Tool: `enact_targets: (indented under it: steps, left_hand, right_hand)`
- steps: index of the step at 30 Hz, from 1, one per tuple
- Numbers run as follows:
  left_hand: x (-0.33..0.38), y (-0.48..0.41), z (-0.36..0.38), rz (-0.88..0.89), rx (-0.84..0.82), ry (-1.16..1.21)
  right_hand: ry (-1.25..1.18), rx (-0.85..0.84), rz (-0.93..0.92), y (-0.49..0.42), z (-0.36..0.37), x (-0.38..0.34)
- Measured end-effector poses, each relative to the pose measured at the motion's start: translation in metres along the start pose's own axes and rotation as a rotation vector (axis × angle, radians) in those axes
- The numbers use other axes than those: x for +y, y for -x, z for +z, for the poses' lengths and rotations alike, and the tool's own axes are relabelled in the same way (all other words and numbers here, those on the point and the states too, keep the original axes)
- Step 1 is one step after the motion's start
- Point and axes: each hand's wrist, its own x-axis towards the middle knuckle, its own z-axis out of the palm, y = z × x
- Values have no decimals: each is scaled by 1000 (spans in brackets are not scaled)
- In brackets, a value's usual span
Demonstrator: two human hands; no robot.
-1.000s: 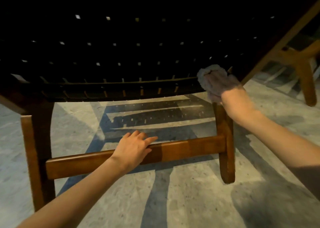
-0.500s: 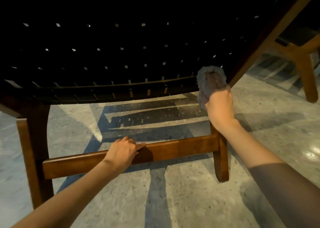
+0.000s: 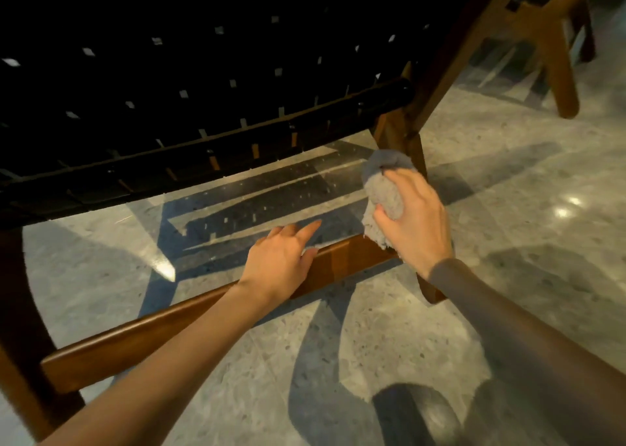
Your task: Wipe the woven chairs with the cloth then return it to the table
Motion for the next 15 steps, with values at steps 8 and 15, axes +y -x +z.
enact_targets:
  steps: [8, 15]
  left_hand:
    - [77, -26, -53, -274, -334, 942]
    - [124, 5, -148, -364, -475, 1123]
  right_hand:
    - [-290, -126, 370, 32, -51, -14]
    - [-454, -232, 485, 27, -166, -84]
